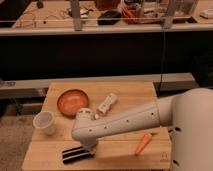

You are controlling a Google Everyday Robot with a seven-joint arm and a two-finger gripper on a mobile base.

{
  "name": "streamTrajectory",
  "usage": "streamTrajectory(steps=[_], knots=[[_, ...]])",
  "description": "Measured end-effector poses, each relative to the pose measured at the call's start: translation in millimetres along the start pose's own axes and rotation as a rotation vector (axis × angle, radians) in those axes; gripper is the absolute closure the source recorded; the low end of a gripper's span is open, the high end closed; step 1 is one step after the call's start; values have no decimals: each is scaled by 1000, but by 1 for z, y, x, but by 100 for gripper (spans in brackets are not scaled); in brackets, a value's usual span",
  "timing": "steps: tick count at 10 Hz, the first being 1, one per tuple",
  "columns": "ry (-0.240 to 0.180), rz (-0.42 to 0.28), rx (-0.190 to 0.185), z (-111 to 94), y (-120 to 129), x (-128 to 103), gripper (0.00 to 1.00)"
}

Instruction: Push the eraser across the table

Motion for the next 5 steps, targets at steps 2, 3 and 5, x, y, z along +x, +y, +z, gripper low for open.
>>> streamTrajectory(steps=[2, 3, 5], knots=[[-2, 2, 0, -3, 0, -1, 99], [-1, 1, 0, -3, 0, -1, 99], [2, -7, -2, 1, -1, -2, 99]])
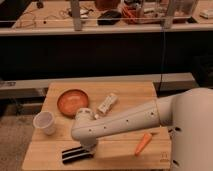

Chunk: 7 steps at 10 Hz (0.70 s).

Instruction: Push the eraser across the table

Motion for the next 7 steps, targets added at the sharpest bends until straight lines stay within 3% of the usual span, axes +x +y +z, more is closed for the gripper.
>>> streamTrajectory(steps=[7], knots=[[-1, -1, -2, -2, 0, -2, 99]])
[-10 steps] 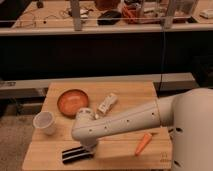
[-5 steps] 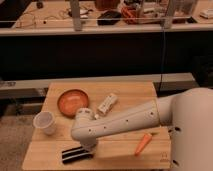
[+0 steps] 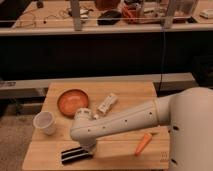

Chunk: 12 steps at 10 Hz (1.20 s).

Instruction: Push the eraser across the table

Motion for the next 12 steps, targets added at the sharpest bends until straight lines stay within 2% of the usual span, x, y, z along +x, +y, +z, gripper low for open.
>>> streamTrajectory(steps=[12], knots=[[-3, 4, -5, -1, 0, -3, 99]])
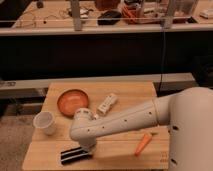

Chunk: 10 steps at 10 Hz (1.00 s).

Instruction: Push the eraser across the table

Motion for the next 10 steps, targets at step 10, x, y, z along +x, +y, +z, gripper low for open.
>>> streamTrajectory(steps=[10], knots=[[1, -1, -3, 2, 0, 0, 99]])
